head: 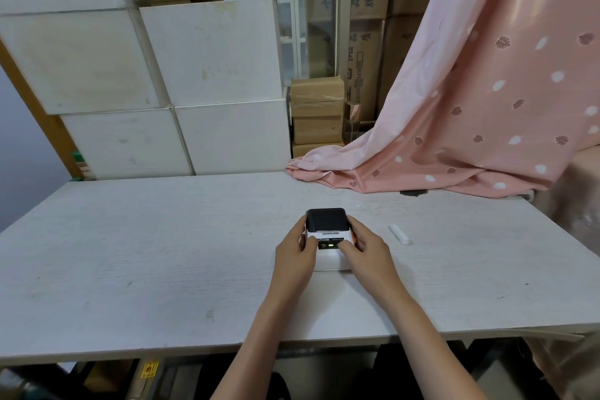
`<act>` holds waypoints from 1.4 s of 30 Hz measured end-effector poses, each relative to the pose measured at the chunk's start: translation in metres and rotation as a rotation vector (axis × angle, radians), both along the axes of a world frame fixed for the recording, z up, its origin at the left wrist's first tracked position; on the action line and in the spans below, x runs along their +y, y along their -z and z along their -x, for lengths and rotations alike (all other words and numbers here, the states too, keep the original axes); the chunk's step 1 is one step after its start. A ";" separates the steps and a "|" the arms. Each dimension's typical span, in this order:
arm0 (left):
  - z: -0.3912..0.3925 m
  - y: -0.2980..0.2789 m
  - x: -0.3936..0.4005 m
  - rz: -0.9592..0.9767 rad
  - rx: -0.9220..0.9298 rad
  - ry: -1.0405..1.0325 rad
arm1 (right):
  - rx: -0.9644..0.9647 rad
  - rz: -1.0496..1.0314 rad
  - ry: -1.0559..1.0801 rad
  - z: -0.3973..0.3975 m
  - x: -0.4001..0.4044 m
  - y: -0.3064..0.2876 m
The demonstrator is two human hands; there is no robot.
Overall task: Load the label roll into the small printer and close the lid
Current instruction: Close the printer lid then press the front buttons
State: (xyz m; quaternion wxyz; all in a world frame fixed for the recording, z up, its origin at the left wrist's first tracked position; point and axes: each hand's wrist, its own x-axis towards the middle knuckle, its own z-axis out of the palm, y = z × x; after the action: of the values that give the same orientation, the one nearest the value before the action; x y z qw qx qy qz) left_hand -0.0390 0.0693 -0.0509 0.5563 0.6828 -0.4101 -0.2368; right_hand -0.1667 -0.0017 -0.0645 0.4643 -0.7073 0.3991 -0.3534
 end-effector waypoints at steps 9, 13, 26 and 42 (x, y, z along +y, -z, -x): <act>0.000 0.000 0.000 -0.007 -0.014 0.002 | -0.006 0.006 0.002 0.000 -0.001 0.003; 0.000 0.000 0.000 -0.002 -0.015 0.007 | -0.017 0.008 0.005 -0.001 -0.002 0.003; -0.001 0.002 -0.001 0.009 -0.011 0.008 | -0.027 -0.013 -0.004 -0.002 -0.004 0.006; 0.001 -0.002 0.002 0.000 -0.030 0.000 | -0.046 -0.001 -0.006 -0.002 -0.004 0.007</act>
State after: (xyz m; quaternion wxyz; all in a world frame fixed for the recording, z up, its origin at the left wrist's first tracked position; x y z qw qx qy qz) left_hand -0.0397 0.0711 -0.0490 0.5499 0.6865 -0.4184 -0.2263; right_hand -0.1650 -0.0058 -0.0713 0.4749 -0.6998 0.3863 -0.3681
